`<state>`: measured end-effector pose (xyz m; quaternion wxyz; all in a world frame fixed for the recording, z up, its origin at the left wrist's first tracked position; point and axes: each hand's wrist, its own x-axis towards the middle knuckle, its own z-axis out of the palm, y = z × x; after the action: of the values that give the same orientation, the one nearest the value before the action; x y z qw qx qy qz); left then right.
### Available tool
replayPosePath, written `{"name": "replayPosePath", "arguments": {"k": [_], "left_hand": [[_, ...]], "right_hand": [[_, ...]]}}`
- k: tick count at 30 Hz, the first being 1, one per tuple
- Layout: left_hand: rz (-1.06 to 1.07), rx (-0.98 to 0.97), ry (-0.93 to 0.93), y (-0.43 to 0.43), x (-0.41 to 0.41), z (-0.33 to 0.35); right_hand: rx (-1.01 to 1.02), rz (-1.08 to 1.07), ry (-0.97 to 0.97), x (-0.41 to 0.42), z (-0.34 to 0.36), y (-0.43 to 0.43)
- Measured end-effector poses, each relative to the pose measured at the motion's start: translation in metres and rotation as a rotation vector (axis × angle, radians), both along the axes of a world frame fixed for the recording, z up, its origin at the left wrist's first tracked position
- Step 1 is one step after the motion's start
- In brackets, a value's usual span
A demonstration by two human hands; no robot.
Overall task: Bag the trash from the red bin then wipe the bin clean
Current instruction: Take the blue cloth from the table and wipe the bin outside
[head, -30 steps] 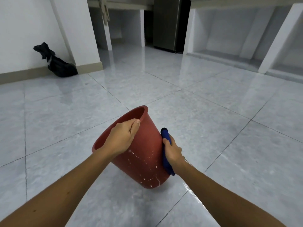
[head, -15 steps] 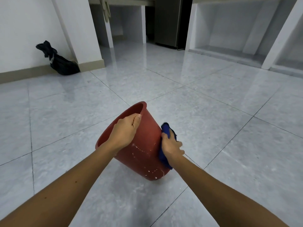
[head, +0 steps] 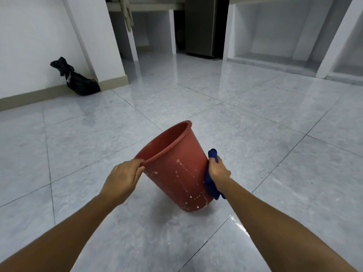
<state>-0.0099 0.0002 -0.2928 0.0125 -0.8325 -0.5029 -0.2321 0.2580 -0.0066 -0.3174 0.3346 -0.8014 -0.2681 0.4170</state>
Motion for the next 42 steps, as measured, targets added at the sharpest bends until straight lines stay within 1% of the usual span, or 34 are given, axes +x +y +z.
{"name": "replayPosePath", "arguments": {"k": [1, 3, 4, 5, 6, 8, 10, 12, 14, 15, 17, 19, 21, 25, 27, 29, 31, 33, 35, 37, 40, 41, 42], "left_hand": [[0.001, -0.061, -0.001, 0.0, -0.004, -0.007], [-0.015, -0.176, -0.097, 0.001, 0.001, -0.006], [-0.032, -0.193, -0.148, 0.002, 0.007, -0.003], [-0.053, -0.187, -0.189, 0.004, 0.013, 0.002], [-0.066, -0.163, -0.224, 0.007, 0.02, 0.006], [-0.032, -0.097, -0.263, 0.009, 0.033, 0.013], [0.012, -0.054, -0.258, 0.012, 0.043, 0.015], [-0.003, -0.038, -0.232, 0.013, 0.047, 0.013], [-0.001, -0.039, -0.228, 0.014, 0.047, 0.013], [0.012, -0.039, -0.233, 0.015, 0.049, 0.014], [0.026, -0.03, -0.241, 0.017, 0.056, 0.017], [-0.007, 0.012, -0.224, 0.018, 0.068, 0.021], [-0.043, 0.031, -0.211, 0.02, 0.077, 0.025], [-0.013, 0.026, -0.241, 0.026, 0.086, 0.026], [0.0, 0.026, -0.255, 0.031, 0.086, 0.027], [0.014, 0.003, -0.278, 0.036, 0.083, 0.027], [0.036, -0.011, -0.291, 0.038, 0.078, 0.026], [0.049, -0.027, -0.272, 0.039, 0.074, 0.026], [0.056, -0.048, -0.25, 0.04, 0.075, 0.03], [0.065, -0.111, -0.271, 0.04, 0.081, 0.035], [0.087, -0.191, -0.308, 0.044, 0.089, 0.04], [0.089, -0.207, -0.337, 0.045, 0.089, 0.043], [0.082, -0.233, -0.404, 0.046, 0.089, 0.044]], "right_hand": [[-0.001, -0.009, -0.004, -0.003, 0.004, -0.001], [0.002, -0.003, -0.009, -0.01, 0.006, 0.0], [0.01, -0.003, -0.022, -0.015, 0.011, 0.001], [0.027, -0.014, -0.024, -0.02, 0.013, 0.004], [0.066, 0.02, -0.06, -0.027, 0.019, 0.008], [0.171, 0.123, -0.182, -0.045, 0.037, 0.011], [0.287, 0.246, -0.299, -0.061, 0.044, 0.018], [0.318, 0.279, -0.354, -0.064, 0.042, 0.022], [0.271, 0.216, -0.355, -0.053, 0.032, 0.022], [0.211, 0.173, -0.328, -0.045, 0.026, 0.019], [0.046, 0.074, -0.206, -0.029, 0.013, 0.014], [-0.047, -0.014, -0.077, -0.021, 0.006, 0.005], [-0.019, 0.025, -0.081, -0.024, 0.009, 0.003], [0.221, 0.214, -0.213, -0.031, 0.031, 0.016], [0.253, 0.237, -0.241, -0.032, 0.033, 0.021], [0.184, 0.195, -0.251, -0.026, 0.022, 0.022], [0.047, 0.139, -0.231, -0.017, 0.009, 0.017], [-0.072, 0.07, -0.147, -0.009, 0.002, 0.011], [-0.096, 0.02, -0.088, -0.011, 0.004, 0.007], [-0.018, 0.05, -0.151, -0.023, 0.015, 0.009], [0.182, 0.191, -0.325, -0.041, 0.029, 0.019], [0.219, 0.211, -0.357, -0.044, 0.031, 0.021], [0.231, 0.208, -0.386, -0.042, 0.03, 0.022]]}}
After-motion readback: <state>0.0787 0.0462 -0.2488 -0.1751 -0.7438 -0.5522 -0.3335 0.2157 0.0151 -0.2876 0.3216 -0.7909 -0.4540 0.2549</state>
